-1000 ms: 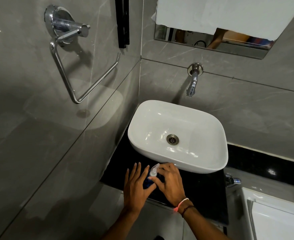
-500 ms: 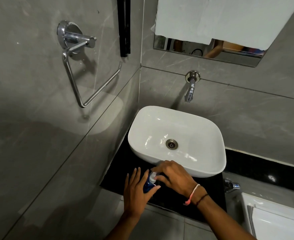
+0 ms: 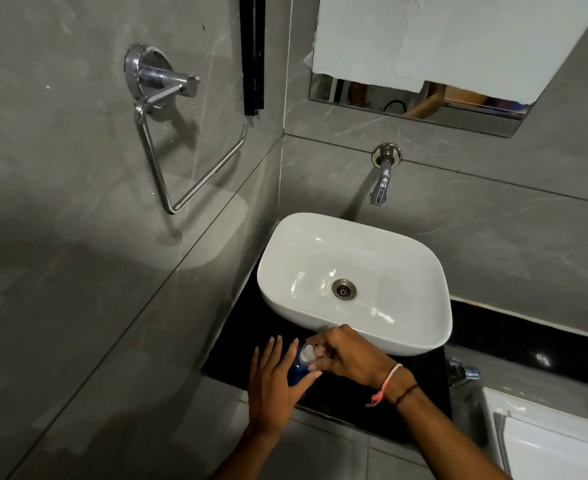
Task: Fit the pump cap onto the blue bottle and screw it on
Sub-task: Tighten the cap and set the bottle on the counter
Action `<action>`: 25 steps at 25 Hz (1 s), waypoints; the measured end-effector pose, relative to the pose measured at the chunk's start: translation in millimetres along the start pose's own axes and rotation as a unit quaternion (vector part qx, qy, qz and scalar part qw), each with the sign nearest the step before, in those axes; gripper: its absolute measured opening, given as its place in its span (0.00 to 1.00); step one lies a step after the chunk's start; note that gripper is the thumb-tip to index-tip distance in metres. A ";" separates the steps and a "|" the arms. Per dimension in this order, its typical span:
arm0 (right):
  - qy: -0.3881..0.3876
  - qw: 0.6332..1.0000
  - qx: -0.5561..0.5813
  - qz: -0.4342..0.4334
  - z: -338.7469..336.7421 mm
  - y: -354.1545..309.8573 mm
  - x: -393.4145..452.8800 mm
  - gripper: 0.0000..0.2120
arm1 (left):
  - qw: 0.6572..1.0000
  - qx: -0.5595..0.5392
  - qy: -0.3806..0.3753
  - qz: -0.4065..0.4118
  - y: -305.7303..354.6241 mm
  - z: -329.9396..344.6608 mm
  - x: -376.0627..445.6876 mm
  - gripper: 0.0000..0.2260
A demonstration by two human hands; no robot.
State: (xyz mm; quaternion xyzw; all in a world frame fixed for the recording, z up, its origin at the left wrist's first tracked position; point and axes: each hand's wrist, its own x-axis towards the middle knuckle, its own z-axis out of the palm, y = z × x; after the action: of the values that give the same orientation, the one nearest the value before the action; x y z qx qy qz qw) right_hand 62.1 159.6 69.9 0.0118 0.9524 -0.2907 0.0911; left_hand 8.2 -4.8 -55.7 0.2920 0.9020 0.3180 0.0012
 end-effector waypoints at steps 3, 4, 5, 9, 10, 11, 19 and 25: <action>0.044 0.998 -0.011 0.041 6.9 -4.3 -0.1 0.15 | 1.000 0.007 -0.005 -0.001 -0.7 1.0 0.7 0.35; 0.051 0.997 -0.014 0.052 8.4 -4.1 0.5 0.17 | 1.000 0.010 -0.010 0.000 -1.0 1.3 0.4 0.36; 0.055 0.996 -0.014 0.062 9.2 -3.6 0.3 0.19 | 1.000 0.011 -0.011 0.003 -1.7 2.0 0.2 0.36; 0.134 0.987 -0.057 0.072 12.8 5.4 -9.3 0.28 | 1.000 0.013 -0.008 0.005 1.3 1.4 0.7 0.37; 0.177 0.977 -0.087 0.085 14.7 12.0 -11.9 0.29 | 1.000 0.017 -0.008 0.000 3.4 1.2 1.3 0.38; 0.213 0.964 -0.115 0.112 17.0 19.2 -14.9 0.30 | 1.000 0.020 -0.003 -0.001 4.2 2.7 2.1 0.38; 0.160 0.932 -0.195 0.261 33.8 47.7 -36.5 0.51 | 1.000 0.002 0.029 -0.013 -20.0 -11.2 16.9 0.31; 0.158 0.928 -0.192 0.277 35.0 49.1 -32.6 0.49 | 0.999 0.011 0.031 -0.034 -70.2 -51.0 38.2 0.33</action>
State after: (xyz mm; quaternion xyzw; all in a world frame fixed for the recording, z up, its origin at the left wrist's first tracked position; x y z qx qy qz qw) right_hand 103.7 181.9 20.2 0.3033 0.9509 -0.0597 0.0171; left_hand -70.0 -57.9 -48.4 0.2513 0.9144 0.3169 -0.0194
